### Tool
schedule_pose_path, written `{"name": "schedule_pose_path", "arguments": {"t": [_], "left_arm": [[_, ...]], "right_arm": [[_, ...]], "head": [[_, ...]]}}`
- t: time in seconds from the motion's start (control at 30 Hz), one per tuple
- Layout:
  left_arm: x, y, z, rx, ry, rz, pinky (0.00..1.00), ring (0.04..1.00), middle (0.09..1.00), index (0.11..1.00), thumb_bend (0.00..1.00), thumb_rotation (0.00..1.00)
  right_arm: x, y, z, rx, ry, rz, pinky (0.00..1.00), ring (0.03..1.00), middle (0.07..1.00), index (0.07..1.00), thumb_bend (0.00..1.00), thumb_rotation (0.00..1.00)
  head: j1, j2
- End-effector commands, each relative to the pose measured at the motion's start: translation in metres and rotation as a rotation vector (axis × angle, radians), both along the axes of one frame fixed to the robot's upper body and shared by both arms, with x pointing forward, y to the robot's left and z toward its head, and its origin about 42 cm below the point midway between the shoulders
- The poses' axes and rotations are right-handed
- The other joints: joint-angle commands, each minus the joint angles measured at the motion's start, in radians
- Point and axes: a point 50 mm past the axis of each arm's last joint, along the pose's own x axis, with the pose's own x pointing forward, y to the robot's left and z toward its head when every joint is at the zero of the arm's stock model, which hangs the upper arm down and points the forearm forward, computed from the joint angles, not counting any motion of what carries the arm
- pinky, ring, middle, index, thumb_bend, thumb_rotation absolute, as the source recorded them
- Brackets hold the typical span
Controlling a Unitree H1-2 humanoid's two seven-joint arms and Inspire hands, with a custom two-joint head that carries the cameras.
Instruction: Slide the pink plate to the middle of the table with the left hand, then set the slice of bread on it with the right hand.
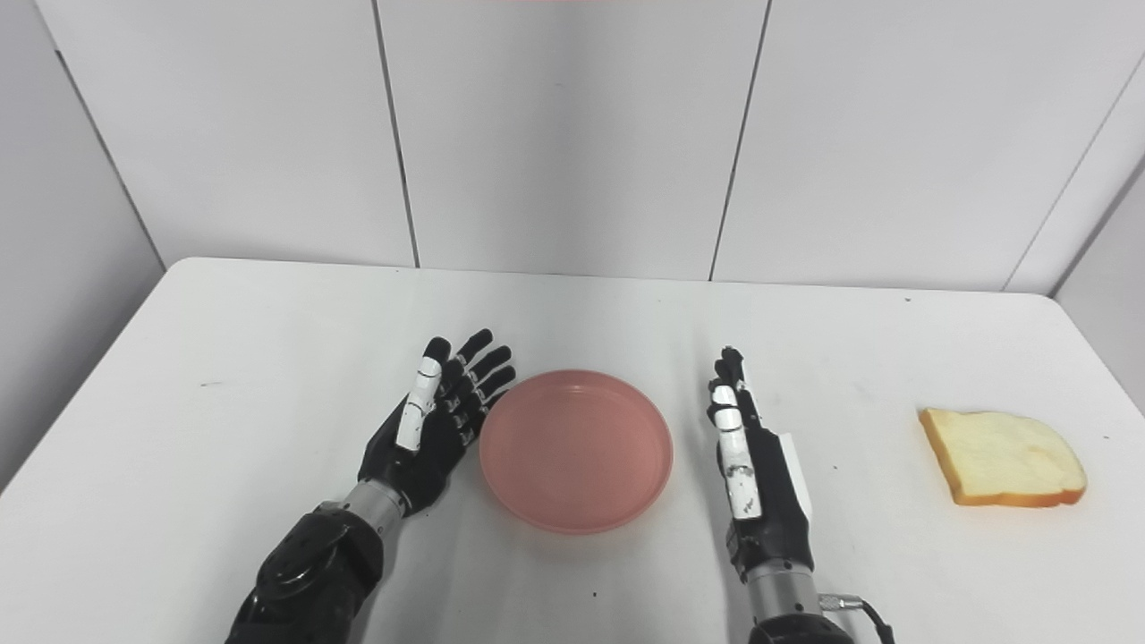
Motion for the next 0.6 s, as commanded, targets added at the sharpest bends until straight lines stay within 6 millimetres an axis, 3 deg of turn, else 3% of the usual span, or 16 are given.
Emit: {"name": "schedule_pose_path", "arguments": {"t": [0.0,0.17,0.33,0.47,0.57], "left_arm": [[-0.005,-0.003,0.001,0.007,-0.02,0.028,0.95,0.946,0.934,0.943,0.78,0.88],[-0.007,0.002,0.001,0.009,-0.035,0.037,0.98,0.956,0.947,0.949,0.78,0.91],[-0.007,0.008,0.003,0.008,-0.046,0.038,1.0,0.968,0.963,0.965,0.79,0.93],[-0.008,0.016,0.004,0.009,-0.06,0.035,0.99,0.961,0.964,0.97,0.79,0.93],[-0.01,0.021,0.005,0.0,-0.062,0.04,0.99,0.949,0.952,0.966,0.79,0.93]], "right_arm": [[0.005,0.003,0.017,0.004,-0.096,-0.001,1.0,1.0,1.0,1.0,0.59,1.0],[0.01,-0.004,0.027,-0.029,-0.135,-0.03,1.0,1.0,1.0,1.0,0.62,1.0],[0.017,-0.022,0.05,-0.173,-0.21,-0.057,1.0,0.996,1.0,1.0,0.69,1.0],[0.026,-0.041,0.076,-0.245,-0.274,-0.041,0.98,0.992,1.0,1.0,0.76,0.99],[0.032,-0.06,0.107,-0.398,-0.331,-0.032,0.95,0.982,1.0,1.0,0.8,0.97]], "head": [[-0.014,0.0],[-0.062,0.003],[-0.114,0.0],[-0.172,-0.004],[-0.222,-0.011]]}}
